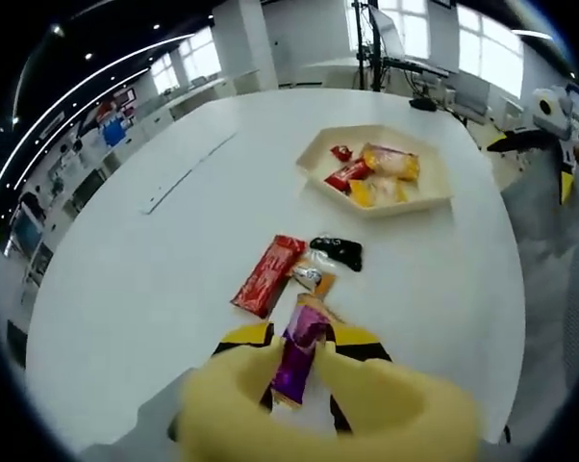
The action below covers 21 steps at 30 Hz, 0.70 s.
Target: Place the target food into the container with the food tongs after gripping and lifting it, then release it inside without dropping or visibly crushing the food.
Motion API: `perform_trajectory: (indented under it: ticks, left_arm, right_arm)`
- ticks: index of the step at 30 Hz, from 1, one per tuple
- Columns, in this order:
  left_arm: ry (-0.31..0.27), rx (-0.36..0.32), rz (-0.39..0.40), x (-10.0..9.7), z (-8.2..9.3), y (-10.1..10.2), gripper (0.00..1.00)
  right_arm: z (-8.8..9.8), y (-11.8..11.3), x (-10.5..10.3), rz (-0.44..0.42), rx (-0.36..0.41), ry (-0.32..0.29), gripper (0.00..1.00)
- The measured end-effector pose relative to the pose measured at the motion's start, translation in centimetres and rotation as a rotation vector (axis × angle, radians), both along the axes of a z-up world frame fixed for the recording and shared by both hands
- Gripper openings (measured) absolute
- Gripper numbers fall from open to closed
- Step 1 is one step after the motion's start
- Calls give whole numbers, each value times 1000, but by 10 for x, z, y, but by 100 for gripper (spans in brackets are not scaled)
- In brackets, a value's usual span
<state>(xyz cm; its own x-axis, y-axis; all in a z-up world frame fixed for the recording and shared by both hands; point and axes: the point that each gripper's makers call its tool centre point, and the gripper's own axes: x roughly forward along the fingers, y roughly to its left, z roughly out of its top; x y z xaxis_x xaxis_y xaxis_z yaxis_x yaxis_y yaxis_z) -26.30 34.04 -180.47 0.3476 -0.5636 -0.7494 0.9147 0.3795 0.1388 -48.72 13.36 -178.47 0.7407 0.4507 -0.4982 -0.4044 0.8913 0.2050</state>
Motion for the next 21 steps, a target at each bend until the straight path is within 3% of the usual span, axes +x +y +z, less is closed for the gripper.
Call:
perform_trajectory:
  ticks: [10, 21]
  left_arm:
    - [-43, -19, 39, 5, 29, 0, 18]
    - [-57, -35, 44, 1, 46, -14, 18]
  right_arm:
    - [2, 1, 0, 5, -3, -16, 100]
    - [4, 2, 1, 10, 6, -28, 100]
